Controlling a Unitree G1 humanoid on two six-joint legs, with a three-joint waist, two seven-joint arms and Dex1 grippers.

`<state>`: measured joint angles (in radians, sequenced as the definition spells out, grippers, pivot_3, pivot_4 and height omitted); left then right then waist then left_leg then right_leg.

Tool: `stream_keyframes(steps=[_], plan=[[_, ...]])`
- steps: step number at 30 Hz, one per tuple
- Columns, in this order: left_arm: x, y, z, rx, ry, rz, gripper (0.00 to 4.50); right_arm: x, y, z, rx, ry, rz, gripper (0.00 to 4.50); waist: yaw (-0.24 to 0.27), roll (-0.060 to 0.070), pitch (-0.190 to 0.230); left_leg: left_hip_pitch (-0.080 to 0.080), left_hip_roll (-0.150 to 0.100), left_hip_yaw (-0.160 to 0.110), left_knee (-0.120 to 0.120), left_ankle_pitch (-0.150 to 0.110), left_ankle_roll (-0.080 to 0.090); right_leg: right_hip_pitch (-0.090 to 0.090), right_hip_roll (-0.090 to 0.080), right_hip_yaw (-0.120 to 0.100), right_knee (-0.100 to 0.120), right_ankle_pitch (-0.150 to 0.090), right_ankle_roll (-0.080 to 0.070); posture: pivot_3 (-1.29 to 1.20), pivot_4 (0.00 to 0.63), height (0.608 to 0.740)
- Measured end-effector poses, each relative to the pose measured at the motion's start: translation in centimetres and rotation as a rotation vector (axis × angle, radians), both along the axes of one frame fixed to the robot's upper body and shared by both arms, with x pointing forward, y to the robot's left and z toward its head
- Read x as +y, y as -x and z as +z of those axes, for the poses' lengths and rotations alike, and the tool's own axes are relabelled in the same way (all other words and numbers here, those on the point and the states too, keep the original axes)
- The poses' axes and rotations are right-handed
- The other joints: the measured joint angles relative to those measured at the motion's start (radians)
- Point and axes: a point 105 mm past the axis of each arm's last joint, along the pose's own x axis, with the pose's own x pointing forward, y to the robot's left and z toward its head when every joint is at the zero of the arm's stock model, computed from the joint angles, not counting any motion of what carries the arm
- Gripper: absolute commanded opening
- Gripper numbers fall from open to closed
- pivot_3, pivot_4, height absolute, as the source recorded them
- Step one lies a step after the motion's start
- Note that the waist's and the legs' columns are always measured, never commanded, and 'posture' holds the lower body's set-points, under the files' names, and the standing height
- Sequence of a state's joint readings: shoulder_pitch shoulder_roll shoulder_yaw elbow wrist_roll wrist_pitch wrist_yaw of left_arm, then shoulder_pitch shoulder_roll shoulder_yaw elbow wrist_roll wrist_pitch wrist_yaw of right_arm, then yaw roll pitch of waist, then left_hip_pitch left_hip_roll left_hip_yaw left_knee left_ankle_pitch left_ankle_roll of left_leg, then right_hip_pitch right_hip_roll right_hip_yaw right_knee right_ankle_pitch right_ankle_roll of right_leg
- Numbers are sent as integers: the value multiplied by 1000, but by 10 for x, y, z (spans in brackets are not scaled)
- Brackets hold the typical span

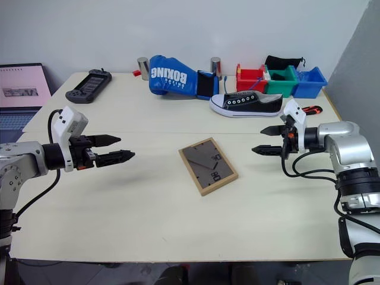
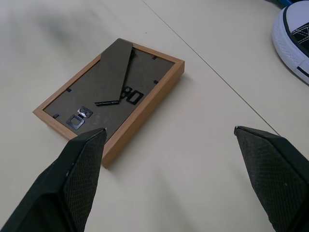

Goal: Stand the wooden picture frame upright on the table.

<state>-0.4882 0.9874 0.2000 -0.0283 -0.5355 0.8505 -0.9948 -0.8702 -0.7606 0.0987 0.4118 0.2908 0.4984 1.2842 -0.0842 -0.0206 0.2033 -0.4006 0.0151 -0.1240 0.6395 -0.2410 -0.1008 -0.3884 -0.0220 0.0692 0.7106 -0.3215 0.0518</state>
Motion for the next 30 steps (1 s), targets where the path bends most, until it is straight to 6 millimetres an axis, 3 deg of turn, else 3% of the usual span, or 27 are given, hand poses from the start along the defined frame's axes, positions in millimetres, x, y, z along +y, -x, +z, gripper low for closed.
stream_keyframes(steps=[2, 6, 12, 22, 24, 30], plan=[[0, 0, 0, 0, 0, -2, 4500, 1, 0, 0, 1, -2, 3, 4469, 0, 0, 0, 0, 0, 0, 0, 0, 0, 0, 0, 0, 0, 0, 0, 0, 150, 740], [-2, 1, 0, 4, 5, -19, 3864, 4, 1, -1, 8, -12, 18, 3793, 0, 0, 0, 0, 0, 0, 0, 0, 0, 0, 0, 0, 0, 0, 0, 0, 150, 740], [-9, -4, 3, -16, 15, -25, 2668, 8, 1, -9, 42, -16, 46, 2441, 0, 0, 0, 0, 0, 0, 1, 0, 0, 0, 0, 0, 0, 0, 0, 0, 150, 740], [-32, -4, -14, 23, 23, -80, 505, 19, -4, -22, 67, -7, 72, 82, -1, 0, 0, 0, 0, 0, 1, 0, 0, 0, 0, 0, 1, 0, 0, 0, 150, 740], [-38, -3, -21, 39, 25, -90, 69, 20, -4, -23, 68, -6, 77, 0, -1, 0, 0, 0, 0, 0, 1, 0, 0, 0, 0, 0, 1, 0, 0, 0, 150, 740], [-49, -3, -40, 76, 5, -116, 28, 25, -9, -27, 74, -6, 81, 0, -1, 0, 0, 0, 0, 0, 1, 0, 0, 0, 0, 0, 1, 0, 0, 0, 150, 740]])
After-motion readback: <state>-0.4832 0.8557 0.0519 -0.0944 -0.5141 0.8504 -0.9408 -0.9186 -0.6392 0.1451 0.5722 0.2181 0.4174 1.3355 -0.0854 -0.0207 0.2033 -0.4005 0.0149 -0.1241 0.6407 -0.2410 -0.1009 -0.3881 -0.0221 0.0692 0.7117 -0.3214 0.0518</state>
